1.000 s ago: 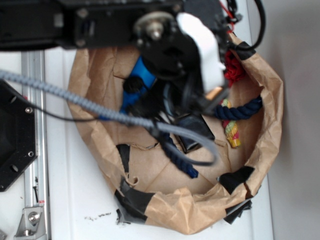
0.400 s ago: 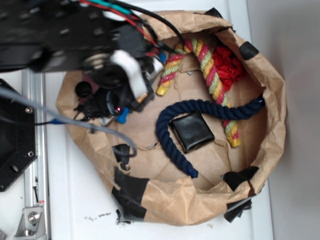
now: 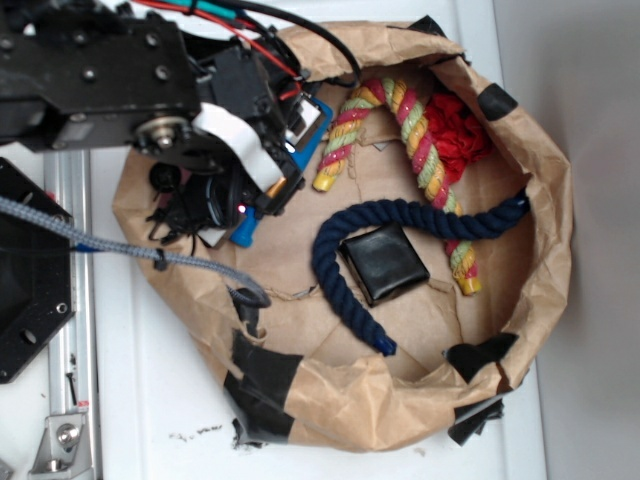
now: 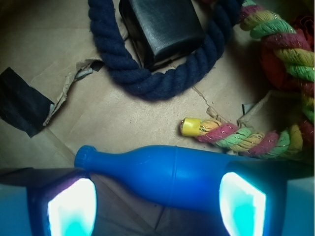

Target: Grab the blue bottle.

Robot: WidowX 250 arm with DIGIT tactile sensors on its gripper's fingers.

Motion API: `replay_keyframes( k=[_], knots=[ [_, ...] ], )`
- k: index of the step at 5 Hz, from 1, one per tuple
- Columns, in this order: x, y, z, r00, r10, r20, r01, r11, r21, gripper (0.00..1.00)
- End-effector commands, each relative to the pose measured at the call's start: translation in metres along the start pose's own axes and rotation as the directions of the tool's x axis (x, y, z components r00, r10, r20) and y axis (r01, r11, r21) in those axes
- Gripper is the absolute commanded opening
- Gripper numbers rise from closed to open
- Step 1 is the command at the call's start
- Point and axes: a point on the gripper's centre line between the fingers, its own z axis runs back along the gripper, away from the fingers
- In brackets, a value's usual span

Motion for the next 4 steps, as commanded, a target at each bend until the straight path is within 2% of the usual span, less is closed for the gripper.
replay_keyframes(
  k=[1,2,3,4],
  knots=[
    [0.011,-0.005,0.003,1.000,0.000,0.016,0.000,1.000,0.025,1.00],
    [0.011,-0.005,0.003,1.000,0.000,0.016,0.000,1.000,0.025,1.00],
    [0.004,0.007,-0.002,0.979,0.200,-0.036,-0.198,0.979,0.046,1.00],
    [0.010,0.009,0.000,0.895,0.447,-0.013,-0.446,0.895,0.014,1.00]
  ],
)
